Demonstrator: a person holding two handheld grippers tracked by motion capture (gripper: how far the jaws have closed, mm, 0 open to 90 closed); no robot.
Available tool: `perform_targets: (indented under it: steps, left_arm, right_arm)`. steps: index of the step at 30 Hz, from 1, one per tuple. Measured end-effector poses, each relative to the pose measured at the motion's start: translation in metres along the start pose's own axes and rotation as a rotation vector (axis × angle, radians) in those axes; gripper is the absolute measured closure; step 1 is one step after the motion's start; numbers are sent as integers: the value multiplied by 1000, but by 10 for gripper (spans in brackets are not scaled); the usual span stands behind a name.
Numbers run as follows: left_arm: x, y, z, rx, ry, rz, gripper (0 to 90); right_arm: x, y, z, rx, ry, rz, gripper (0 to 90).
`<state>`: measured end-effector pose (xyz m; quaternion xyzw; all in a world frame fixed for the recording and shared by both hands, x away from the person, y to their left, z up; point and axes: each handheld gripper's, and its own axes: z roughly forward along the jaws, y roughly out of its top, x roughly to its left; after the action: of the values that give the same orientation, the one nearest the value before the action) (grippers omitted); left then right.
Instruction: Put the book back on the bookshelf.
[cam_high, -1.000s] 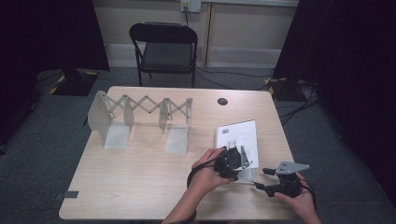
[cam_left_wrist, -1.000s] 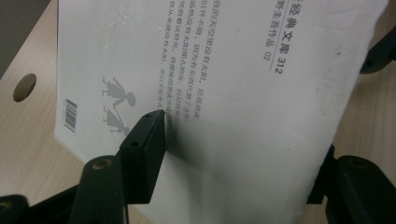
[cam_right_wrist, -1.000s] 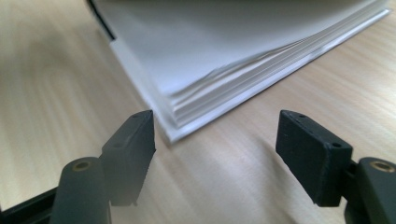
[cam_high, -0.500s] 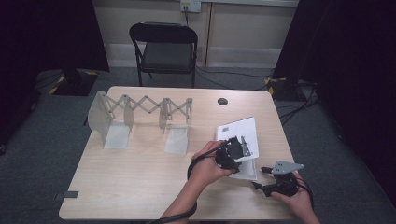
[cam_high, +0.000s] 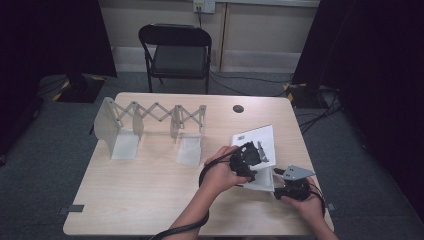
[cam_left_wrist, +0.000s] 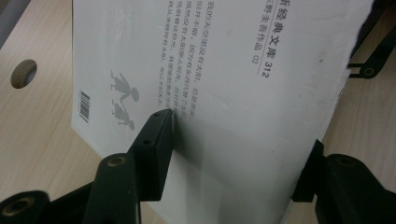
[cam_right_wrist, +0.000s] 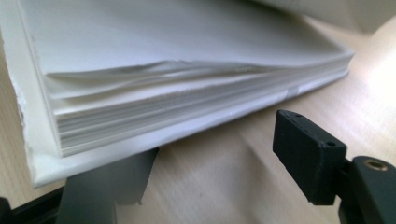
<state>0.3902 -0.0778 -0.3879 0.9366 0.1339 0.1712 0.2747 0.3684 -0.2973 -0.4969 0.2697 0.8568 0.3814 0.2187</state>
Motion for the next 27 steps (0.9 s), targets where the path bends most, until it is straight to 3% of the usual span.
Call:
perform_targets:
  steps: [2,8,12,13,14,16,20,21,27]
  left_arm:
    - [0,1,-2,0,4,-7,452]
    - [-7,3,-9,22,-13,13,452]
    - [-13,3,-11,25,-18,15,439]
    - [-13,3,-11,25,-18,15,430]
    - [-14,3,-10,31,-30,20,413]
    - [-12,-1,-9,-5,-51,-13,376]
    - [-12,-9,-9,-58,-55,6,320]
    - [-12,-15,-11,-94,-56,-22,315]
    - [-4,-34,-23,-138,-78,-61,334]
  right_arm:
    - [3,3,-1,-33,-10,-33,328]
    - [13,13,-12,-65,-21,-163,350]
    - [22,16,-18,-100,-32,-324,376]
    - [22,16,-18,-100,-32,-324,376]
    - [26,21,-20,-101,-37,-412,417]
    - [29,24,-20,-83,-36,-459,461]
    - [28,28,-22,-87,-32,-457,492]
    - [28,32,-23,-76,-24,-455,495]
    - [24,33,-24,-72,-12,-450,497]
